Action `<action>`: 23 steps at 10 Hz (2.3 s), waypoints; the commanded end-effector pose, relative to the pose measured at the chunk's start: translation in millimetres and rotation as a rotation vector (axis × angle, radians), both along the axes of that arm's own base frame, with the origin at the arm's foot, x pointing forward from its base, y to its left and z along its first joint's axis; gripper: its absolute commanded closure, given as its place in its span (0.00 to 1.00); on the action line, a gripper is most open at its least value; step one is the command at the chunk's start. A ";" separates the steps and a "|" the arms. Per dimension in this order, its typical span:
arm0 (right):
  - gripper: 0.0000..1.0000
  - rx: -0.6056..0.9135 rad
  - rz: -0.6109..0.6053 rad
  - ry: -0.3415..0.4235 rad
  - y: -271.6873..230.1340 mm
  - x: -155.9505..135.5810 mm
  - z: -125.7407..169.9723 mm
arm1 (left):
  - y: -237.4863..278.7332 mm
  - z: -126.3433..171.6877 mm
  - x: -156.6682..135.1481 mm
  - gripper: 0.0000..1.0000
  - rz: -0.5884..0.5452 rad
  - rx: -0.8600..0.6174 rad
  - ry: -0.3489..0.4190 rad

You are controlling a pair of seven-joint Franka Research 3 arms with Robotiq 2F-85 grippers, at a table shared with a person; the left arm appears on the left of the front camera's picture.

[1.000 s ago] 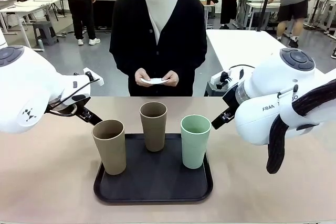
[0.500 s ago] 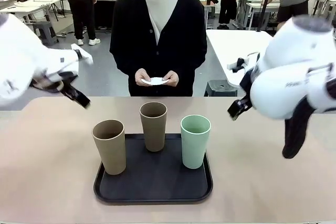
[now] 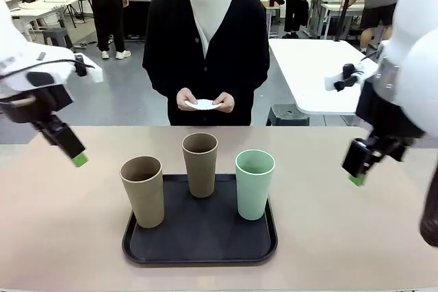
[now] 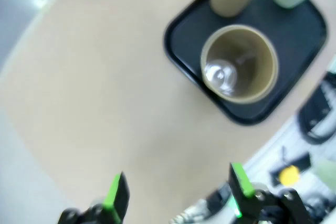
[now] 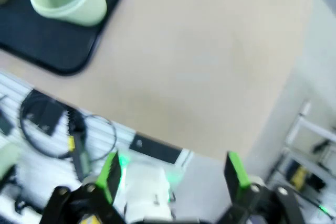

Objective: Place coasters on the table and set cups on them.
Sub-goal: Pick up one Reusable plastic cup and place it on a coaster set by the human.

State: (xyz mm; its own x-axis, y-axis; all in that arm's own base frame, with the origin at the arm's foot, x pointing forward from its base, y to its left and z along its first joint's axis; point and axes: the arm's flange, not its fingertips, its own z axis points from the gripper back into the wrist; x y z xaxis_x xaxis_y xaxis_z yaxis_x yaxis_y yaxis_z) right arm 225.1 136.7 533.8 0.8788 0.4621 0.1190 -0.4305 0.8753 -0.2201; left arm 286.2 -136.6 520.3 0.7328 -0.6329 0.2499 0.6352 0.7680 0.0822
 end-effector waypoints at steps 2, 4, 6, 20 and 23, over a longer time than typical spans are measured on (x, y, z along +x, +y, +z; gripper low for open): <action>0.00 -0.154 -0.107 -0.097 -23.2 -22.2 -48.0 | 12.1 -10.3 -26.4 0.00 0.235 0.050 -0.008; 0.00 -0.021 -0.030 0.001 -4.5 -19.7 7.0 | 5.7 10.1 -13.2 0.00 0.017 -0.003 0.003; 0.00 0.307 0.075 0.068 -14.2 -5.6 11.3 | 18.1 9.0 3.7 0.00 0.098 -0.285 0.123; 0.00 1.716 -0.132 0.315 -281.0 1.9 -61.5 | 243.4 -37.4 15.5 0.00 0.542 -1.134 0.328; 0.00 1.589 -0.268 0.349 -280.1 10.7 -75.4 | 243.1 -42.4 14.4 0.00 0.545 -1.120 0.338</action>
